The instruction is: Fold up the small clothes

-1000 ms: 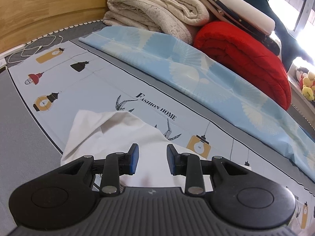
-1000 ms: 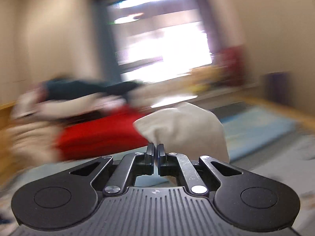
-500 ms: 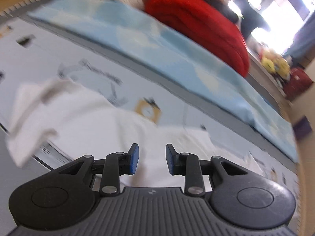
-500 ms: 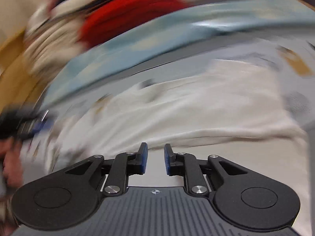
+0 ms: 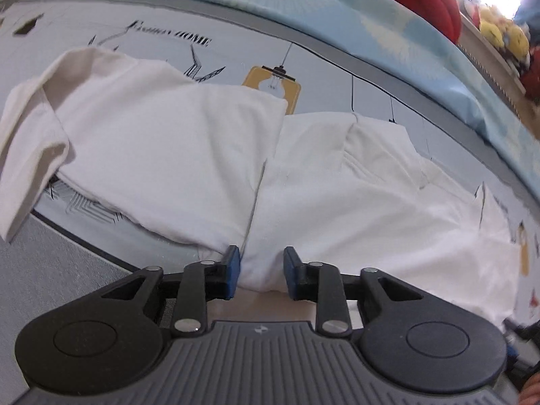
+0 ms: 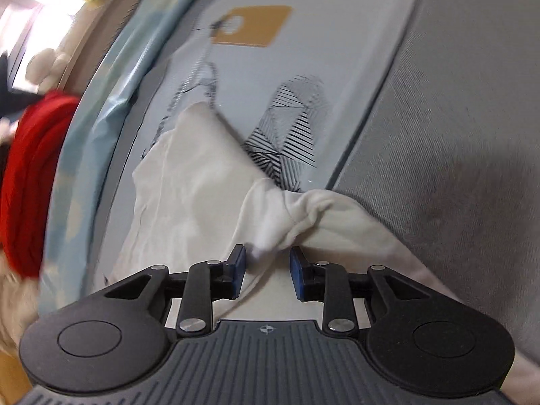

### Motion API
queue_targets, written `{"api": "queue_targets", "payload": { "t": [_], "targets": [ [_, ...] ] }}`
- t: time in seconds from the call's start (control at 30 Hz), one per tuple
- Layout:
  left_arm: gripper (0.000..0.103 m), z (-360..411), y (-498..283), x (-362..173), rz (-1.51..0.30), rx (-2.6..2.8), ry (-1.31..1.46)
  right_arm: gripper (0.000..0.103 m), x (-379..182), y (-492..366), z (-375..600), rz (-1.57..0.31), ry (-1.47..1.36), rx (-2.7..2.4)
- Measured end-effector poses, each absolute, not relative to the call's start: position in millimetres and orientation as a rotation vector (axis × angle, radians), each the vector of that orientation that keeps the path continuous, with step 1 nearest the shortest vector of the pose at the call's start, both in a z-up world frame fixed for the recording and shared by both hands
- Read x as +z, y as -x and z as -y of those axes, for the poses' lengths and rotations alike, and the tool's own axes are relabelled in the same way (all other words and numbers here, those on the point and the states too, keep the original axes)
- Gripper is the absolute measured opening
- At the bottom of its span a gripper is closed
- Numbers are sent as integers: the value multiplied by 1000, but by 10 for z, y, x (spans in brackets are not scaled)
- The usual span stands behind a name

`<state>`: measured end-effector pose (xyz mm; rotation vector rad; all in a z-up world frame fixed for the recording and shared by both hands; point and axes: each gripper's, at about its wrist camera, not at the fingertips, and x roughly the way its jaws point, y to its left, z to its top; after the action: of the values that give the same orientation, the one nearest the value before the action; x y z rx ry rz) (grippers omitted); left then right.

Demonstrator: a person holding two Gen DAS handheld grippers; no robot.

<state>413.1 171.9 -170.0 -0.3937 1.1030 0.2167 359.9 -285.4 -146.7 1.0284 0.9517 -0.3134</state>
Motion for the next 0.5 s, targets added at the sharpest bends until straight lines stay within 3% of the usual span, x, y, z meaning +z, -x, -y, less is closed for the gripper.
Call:
{"api": "queue_targets", "payload": {
  "t": [0.03, 0.07, 0.13, 0.27, 0.37, 0.5],
  "targets": [
    [6, -1713, -4132, -1682, -1099, 221, 374, 30, -1471, -3608, 2844, -949, -1047, -317],
    [2, -1711, -4118, -1648, -1087, 224, 357, 24, -1462, -3608, 2839, -949, -1056, -319],
    [2, -1705, -4115, -1561, -1054, 207, 370, 3, -1416, -3598, 2824, -934, -1067, -316],
    [1, -1609, -4079, -1310, -975, 113, 399, 3, -1201, -3462, 3020, -802, -1187, -352],
    [1, -1528, -4117, -1361, -1012, 82, 384, 2, -1074, -3335, 3165, -653, -1204, -430],
    [1, -1611, -4111, -1563, -1100, 189, 351, 5, -1365, -3314, 3276, -806, -1251, -553]
  ]
}}
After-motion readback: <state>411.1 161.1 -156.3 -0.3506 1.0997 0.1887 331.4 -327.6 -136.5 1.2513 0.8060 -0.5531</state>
